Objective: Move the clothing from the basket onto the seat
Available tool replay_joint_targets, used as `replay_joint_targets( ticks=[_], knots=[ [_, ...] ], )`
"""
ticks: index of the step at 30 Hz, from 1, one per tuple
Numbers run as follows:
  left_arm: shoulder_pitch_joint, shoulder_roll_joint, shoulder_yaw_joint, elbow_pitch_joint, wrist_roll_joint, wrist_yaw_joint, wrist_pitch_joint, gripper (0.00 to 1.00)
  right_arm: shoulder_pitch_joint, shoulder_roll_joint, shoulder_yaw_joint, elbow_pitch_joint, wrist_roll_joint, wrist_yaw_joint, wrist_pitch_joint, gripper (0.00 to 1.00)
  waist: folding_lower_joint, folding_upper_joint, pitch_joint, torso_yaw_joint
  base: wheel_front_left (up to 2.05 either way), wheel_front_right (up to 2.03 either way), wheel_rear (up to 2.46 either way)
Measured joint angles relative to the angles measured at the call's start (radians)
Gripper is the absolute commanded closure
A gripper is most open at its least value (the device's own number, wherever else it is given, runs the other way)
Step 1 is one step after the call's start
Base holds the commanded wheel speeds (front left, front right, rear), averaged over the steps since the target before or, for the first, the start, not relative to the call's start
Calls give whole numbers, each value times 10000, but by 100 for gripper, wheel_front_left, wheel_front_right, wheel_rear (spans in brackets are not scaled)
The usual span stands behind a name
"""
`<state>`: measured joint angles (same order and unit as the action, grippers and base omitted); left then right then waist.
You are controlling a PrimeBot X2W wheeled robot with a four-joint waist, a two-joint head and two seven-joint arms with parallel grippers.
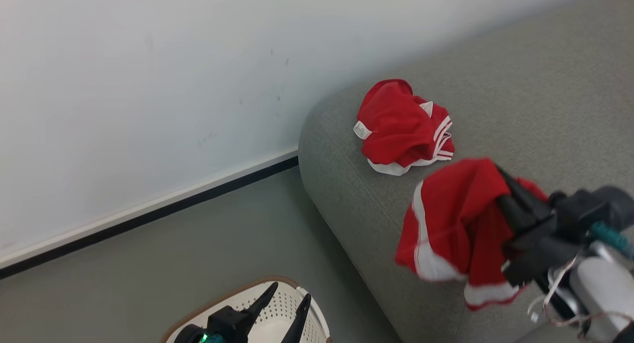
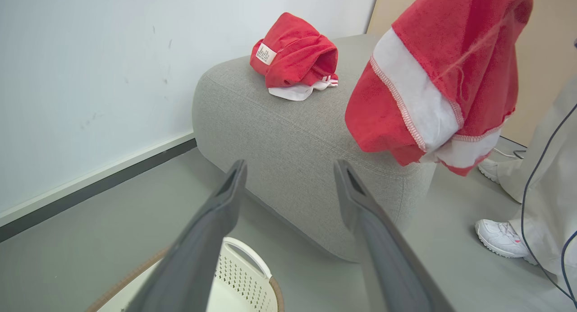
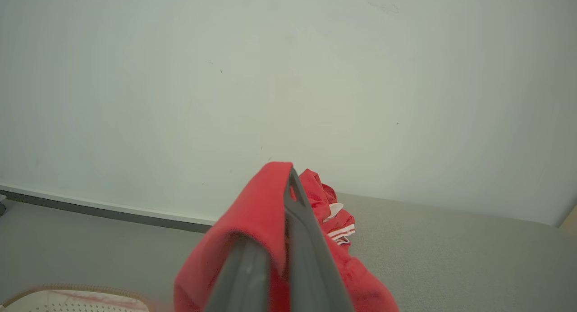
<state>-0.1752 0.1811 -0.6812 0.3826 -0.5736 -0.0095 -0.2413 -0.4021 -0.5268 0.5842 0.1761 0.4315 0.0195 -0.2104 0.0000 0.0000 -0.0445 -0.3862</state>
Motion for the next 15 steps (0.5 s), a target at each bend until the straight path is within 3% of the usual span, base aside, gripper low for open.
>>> replay_joint_targets(
  ticks=[15],
  knots=[
    [-539, 462, 161, -481, 372, 155, -8, 0, -4484, -228, -1519, 1383, 360, 336, 698, 100, 1, 1, 1412, 452, 0, 0, 0]
  ],
)
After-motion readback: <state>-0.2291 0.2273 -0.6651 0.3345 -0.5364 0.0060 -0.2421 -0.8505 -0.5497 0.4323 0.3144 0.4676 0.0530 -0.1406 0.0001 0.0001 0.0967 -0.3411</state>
